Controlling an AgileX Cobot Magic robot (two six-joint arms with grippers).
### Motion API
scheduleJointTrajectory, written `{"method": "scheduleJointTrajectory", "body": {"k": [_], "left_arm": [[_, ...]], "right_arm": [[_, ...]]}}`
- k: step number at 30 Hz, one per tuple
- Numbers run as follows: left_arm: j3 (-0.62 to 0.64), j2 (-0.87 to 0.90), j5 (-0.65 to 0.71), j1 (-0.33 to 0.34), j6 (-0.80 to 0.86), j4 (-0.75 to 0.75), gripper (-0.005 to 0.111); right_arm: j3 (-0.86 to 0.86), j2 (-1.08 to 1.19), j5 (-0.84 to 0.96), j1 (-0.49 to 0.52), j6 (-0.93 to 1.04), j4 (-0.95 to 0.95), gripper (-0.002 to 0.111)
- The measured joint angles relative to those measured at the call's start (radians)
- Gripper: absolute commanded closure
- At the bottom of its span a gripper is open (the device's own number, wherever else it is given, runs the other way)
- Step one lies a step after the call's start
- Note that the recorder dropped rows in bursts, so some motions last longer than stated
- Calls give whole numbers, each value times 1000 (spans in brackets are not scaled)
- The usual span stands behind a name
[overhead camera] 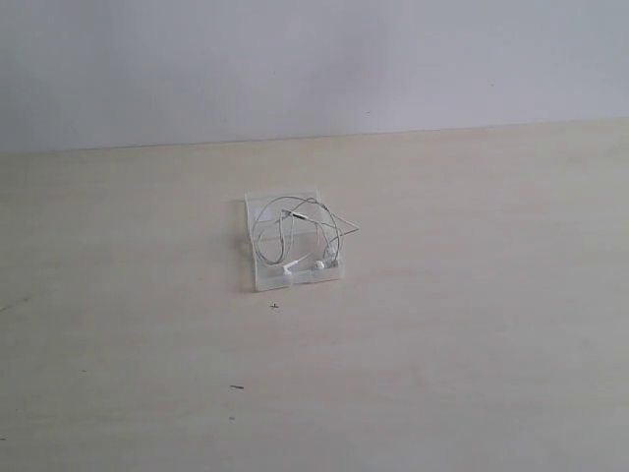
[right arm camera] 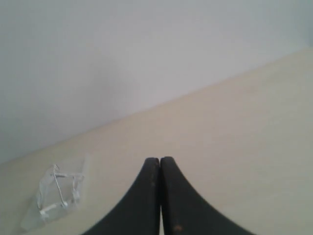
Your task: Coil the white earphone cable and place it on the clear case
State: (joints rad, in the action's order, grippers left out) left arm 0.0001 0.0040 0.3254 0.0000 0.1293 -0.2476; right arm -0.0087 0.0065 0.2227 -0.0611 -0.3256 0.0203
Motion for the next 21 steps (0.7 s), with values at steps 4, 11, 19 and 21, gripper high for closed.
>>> {"method": "scheduleJointTrajectory", "body": {"k": [4,11,19,21], "left_arm": [[0,0,0,0,-2,0,107],[0,0,0,0,-2,0,107],[0,0,0,0,-2,0,107],[0,0,0,0,-2,0,107]], "right_arm": [[0,0,114,2,28,0,108],[0,0,219,2,30,7,108],[0,0,226,2,30,7,108],[0,0,228,2,30,7,108]]}}
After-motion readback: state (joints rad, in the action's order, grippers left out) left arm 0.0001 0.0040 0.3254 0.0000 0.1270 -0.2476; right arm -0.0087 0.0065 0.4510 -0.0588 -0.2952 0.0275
